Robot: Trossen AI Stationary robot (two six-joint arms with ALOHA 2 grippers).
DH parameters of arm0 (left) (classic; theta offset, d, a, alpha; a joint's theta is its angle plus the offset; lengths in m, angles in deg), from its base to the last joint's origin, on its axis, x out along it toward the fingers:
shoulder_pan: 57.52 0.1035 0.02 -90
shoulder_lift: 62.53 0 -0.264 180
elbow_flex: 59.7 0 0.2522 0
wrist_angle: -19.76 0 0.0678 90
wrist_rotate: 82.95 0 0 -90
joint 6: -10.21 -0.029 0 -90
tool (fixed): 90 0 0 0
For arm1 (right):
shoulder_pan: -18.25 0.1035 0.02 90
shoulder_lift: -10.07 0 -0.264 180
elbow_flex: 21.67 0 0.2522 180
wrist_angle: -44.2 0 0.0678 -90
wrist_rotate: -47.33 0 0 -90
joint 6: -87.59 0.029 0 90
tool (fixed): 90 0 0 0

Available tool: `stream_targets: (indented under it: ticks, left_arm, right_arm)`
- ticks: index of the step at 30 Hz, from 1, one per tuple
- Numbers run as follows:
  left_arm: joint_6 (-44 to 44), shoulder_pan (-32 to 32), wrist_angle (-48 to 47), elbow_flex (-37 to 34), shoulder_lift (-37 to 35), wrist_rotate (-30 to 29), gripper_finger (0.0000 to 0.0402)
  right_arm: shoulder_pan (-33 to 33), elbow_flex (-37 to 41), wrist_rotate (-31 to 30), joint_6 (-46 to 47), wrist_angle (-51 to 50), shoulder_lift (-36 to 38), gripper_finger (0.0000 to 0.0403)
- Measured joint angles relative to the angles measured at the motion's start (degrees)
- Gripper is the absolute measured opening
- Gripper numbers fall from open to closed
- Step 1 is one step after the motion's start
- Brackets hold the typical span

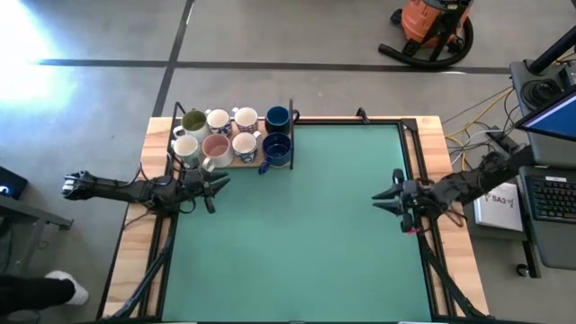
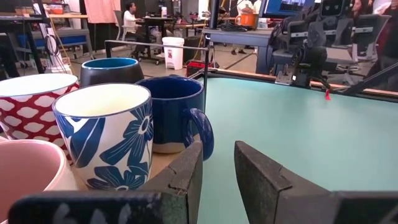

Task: Place coffee mugs
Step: Return to Home Position

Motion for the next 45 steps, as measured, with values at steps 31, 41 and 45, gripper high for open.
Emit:
stream_targets:
  ticks: [31,41,45]
  left_arm:
    - [0.0,0.01,-0.04,0.02,0.3,0.02,0.0076]
    - [0.0,0.0,-0.04,0.02,0.37,0.02,0.0076]
    - [0.0,0.01,-0.04,0.02,0.37,0.02,0.0076]
  right_arm:
    - [-0.01,5.21,0.05,-8.81,0.24,4.83,0.0086]
    - [-0.02,5.21,0.05,-8.81,0.17,4.5,0.0086]
    - [0.0,5.21,0.05,-8.81,0.15,4.46,0.0086]
